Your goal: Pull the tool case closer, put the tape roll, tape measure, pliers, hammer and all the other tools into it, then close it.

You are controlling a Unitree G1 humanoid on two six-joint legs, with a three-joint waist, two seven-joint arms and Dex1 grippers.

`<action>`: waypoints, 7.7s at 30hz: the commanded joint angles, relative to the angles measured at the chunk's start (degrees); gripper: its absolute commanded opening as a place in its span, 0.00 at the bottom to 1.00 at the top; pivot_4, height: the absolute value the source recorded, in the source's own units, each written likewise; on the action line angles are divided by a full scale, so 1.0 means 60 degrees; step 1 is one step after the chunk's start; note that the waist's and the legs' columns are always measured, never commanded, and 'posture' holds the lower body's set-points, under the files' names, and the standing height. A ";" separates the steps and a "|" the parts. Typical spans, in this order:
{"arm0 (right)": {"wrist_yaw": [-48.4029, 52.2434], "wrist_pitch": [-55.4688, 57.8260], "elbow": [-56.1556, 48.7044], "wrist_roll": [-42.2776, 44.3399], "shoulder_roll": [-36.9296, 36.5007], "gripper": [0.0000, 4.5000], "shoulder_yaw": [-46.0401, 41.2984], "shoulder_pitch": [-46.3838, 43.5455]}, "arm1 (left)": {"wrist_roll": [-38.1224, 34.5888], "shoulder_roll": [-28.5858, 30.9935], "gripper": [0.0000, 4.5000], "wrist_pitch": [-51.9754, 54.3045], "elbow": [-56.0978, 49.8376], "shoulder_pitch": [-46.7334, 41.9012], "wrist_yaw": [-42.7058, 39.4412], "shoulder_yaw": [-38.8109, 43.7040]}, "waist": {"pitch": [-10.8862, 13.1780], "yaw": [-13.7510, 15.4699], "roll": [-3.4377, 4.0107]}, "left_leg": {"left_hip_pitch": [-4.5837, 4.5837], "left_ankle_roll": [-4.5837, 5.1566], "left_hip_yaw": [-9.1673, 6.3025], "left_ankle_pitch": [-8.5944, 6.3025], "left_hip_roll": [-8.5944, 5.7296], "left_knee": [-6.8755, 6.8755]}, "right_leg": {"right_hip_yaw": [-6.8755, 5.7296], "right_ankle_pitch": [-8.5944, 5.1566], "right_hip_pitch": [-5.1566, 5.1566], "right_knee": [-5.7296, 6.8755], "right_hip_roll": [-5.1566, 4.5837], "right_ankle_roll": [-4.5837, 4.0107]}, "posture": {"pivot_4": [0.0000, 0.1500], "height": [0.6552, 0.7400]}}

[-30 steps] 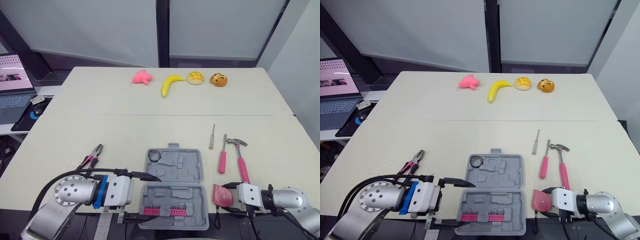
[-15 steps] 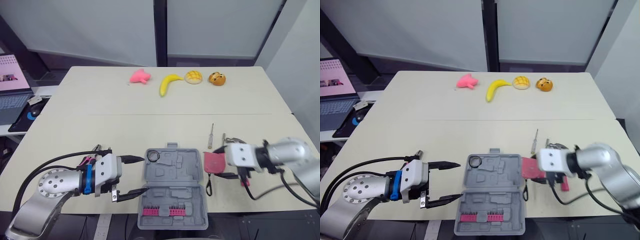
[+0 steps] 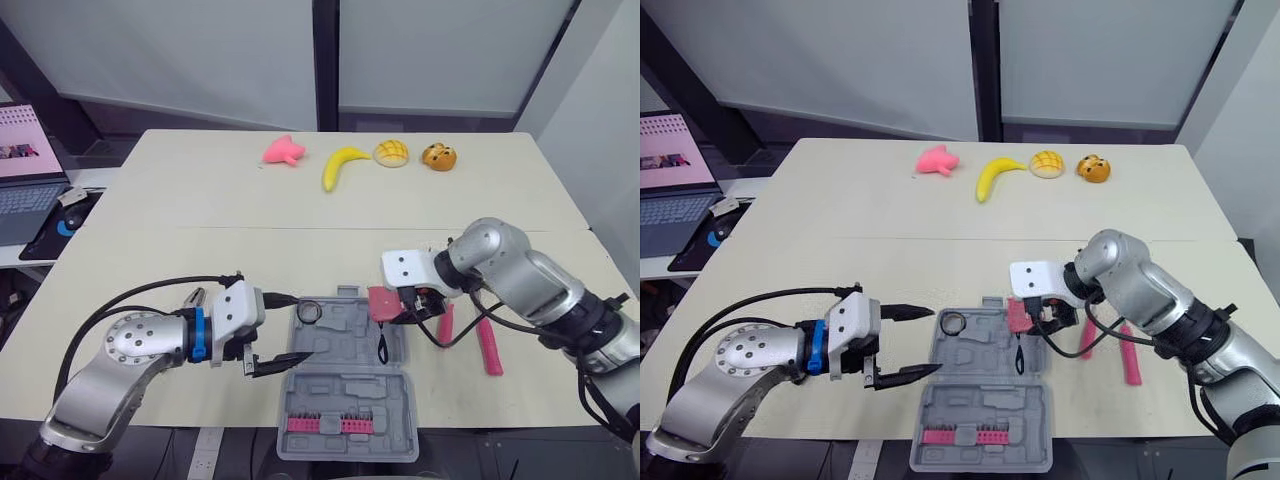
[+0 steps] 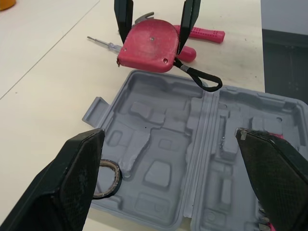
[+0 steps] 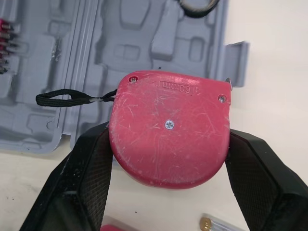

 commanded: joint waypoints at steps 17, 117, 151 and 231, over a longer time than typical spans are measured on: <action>-0.0120 -0.1841 0.2499 -0.1659 0.1278 0.69 0.0206 -0.0078 | 0.0416 -0.0005 1.00 -0.0220 -0.0080 0.0508 0.0004 -0.0141 | 0.0001 -0.0022 0.0002 | 0.0000 -0.0004 0.0006 0.0002 0.0001 0.0001 | 0.0002 0.0000 -0.0011 0.0007 0.0002 0.0000 | 1.00 0.76; -0.2355 -0.2773 -0.1728 0.2747 -0.1852 0.95 -1.0804 1.1306 | -0.0055 0.0226 1.00 -0.2745 0.7254 0.4035 -0.0810 0.6546 | -0.0010 0.0044 -0.0007 | 0.0014 0.0002 0.0007 -0.0007 0.0015 -0.0018 | -0.0005 -0.0001 0.0017 -0.0013 -0.0015 -0.0002 | 1.00 0.76; -0.1137 -0.2416 -0.2469 0.3965 -0.1430 0.99 -0.5812 0.4966 | -0.0070 -0.1319 1.00 -0.0496 0.4415 0.4035 0.2003 0.5722 | -0.0011 0.0199 -0.0034 | 0.0007 0.0000 0.0010 -0.0011 0.0019 -0.0015 | -0.0011 -0.0002 -0.0007 -0.0020 -0.0019 -0.0008 | 1.00 0.76; -0.4473 0.1128 -0.3075 0.1670 0.0981 1.00 -0.1567 0.3168 | 0.3704 -0.1394 0.53 -0.0040 0.4292 -0.6048 -0.2829 -0.3921 | -0.0005 -0.0212 -0.0039 | -0.0022 -0.0006 0.0001 0.0000 0.0003 0.0001 | -0.0004 -0.0002 -0.0017 0.0004 0.0008 -0.0005 | 1.00 0.76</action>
